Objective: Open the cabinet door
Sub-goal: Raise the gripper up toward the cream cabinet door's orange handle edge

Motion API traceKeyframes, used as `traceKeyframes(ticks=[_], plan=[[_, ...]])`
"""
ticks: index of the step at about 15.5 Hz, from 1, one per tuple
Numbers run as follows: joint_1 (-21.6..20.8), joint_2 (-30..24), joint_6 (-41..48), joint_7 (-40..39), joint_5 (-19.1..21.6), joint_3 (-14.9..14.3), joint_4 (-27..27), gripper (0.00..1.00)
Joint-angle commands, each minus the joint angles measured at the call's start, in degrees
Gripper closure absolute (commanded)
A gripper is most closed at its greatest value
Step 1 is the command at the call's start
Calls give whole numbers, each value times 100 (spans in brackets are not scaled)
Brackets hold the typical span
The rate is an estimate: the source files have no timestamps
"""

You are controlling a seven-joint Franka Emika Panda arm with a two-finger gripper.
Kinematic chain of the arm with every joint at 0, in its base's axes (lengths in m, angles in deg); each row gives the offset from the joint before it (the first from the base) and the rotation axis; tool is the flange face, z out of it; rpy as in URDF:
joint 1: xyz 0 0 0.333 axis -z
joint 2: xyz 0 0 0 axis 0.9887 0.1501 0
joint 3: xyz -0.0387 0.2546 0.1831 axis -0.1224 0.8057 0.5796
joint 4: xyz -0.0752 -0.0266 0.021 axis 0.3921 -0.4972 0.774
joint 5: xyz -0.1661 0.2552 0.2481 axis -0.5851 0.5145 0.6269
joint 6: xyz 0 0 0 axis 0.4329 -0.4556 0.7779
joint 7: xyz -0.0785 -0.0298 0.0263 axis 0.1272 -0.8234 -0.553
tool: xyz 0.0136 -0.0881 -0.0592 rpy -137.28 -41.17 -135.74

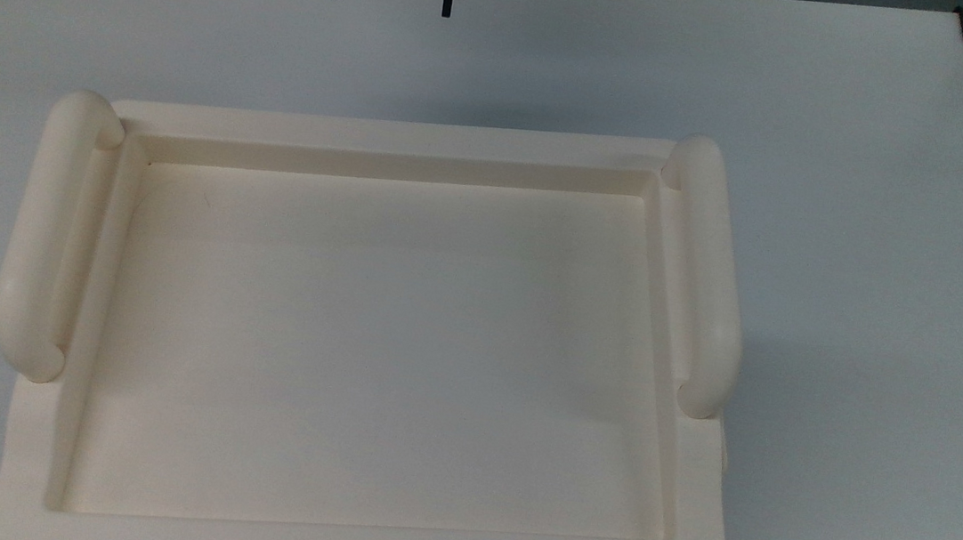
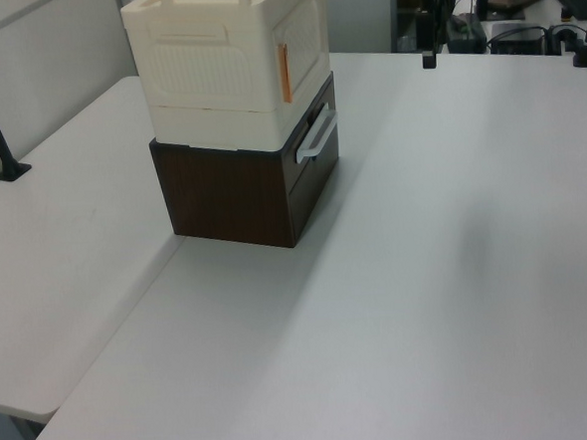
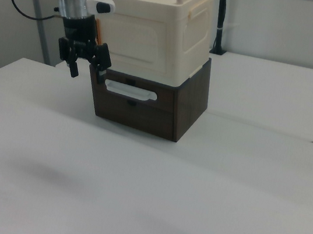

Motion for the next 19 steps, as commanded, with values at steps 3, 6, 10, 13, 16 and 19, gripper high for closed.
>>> traceKeyframes(ticks=[3,6,10,13,16,19], plan=[[36,-138,68,-137,111,-13,126,0],[28,-129,68,-146,111,-4,126,0],[19,-103,34,-154,111,-4,118,0],[1,-15,-203,-163,207,5,65,0],[-16,125,-554,-163,348,31,-171,0],[-191,380,-958,-163,330,22,-576,0]])
